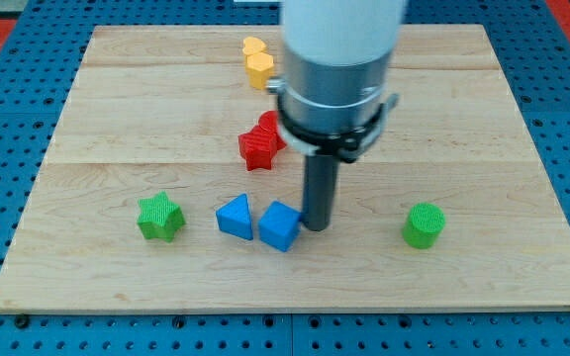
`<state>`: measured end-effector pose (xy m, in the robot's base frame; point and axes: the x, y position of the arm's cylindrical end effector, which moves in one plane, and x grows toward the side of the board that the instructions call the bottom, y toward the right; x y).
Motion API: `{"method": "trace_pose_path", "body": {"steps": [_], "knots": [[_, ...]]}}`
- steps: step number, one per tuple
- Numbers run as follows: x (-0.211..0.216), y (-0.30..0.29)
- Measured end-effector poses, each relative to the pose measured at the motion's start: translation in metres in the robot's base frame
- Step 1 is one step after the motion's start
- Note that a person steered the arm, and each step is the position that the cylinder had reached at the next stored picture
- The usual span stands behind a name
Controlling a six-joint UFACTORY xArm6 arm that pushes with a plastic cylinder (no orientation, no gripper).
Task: Place the green blocks right to the red blocks
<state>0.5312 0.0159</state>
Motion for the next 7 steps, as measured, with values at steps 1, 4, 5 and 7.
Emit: {"method": "trace_pose_path", "body": {"steps": [1,4,5,7], "knots": [[0.037,0.017],[0.025,-0.156],[-0.006,-0.156],[-0.036,-0.204]]}}
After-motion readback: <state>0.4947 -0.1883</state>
